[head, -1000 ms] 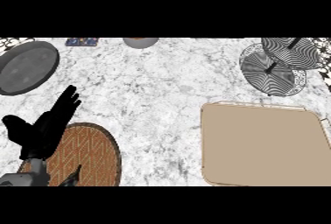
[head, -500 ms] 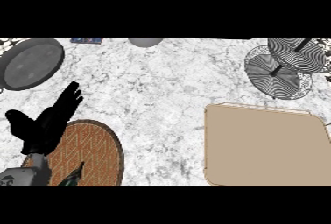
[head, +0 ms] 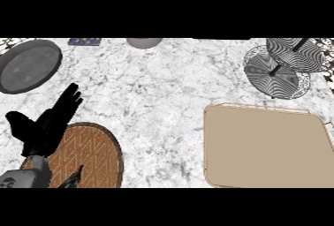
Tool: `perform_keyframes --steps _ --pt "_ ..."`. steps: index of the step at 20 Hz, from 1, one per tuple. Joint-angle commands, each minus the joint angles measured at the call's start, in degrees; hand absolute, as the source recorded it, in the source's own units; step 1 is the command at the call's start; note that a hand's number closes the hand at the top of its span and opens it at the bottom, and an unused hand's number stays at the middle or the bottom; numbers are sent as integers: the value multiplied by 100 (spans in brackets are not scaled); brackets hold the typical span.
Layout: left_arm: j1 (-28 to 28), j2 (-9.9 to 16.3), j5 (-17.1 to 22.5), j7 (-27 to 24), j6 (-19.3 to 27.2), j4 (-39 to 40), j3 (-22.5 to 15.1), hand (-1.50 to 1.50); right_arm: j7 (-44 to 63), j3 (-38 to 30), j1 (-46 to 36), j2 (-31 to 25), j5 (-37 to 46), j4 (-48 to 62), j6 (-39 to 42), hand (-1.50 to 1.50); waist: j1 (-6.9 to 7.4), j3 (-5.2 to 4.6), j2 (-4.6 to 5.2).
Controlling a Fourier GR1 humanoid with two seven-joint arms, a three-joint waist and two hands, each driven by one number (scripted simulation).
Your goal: Pick the lemon from the tray and place it in the tiered basket
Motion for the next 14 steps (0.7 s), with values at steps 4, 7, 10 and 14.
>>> perform_keyframes --steps 4,7,10,14 --pt "230 -16 3 97 -155 -313 17 0 156 223 -588 155 504 797 -78 150 8 5 1" --pt "-146 -333 -330 276 325 -75 -107 0 506 254 -510 677 461 446 -311 150 -91 2 -21" --pt "253 -149 -185 -11 -63 -315 28 0 175 255 -790 533 722 1107 -439 150 -5 5 0" --pt "75 -246 -282 85 10 -238 -20 0 205 376 -927 1001 1005 1299 -1164 150 5 5 13"
